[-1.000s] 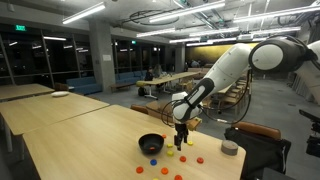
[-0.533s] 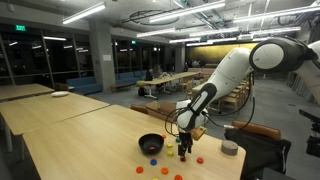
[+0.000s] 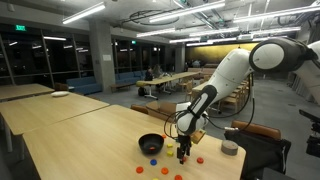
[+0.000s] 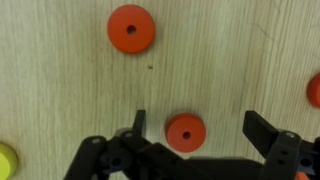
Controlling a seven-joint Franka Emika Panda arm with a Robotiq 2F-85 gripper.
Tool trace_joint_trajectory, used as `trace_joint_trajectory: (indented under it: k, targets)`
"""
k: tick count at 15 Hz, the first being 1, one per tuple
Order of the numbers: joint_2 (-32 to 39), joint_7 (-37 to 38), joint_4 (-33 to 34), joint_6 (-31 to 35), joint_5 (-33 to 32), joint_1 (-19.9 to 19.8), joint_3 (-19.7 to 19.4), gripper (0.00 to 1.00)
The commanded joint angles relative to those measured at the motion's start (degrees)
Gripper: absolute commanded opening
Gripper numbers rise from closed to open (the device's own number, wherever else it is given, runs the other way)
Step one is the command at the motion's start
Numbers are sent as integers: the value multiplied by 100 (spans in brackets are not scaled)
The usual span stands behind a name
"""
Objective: Put four round orange blocks in the black bowl
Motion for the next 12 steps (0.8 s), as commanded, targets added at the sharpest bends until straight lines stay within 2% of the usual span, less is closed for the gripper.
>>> trace_joint_trajectory:
  k: [1, 12]
  targets:
    - [5, -79, 2, 259, 43, 5, 54, 100]
    - [190, -48, 65, 566, -35, 20, 14, 100]
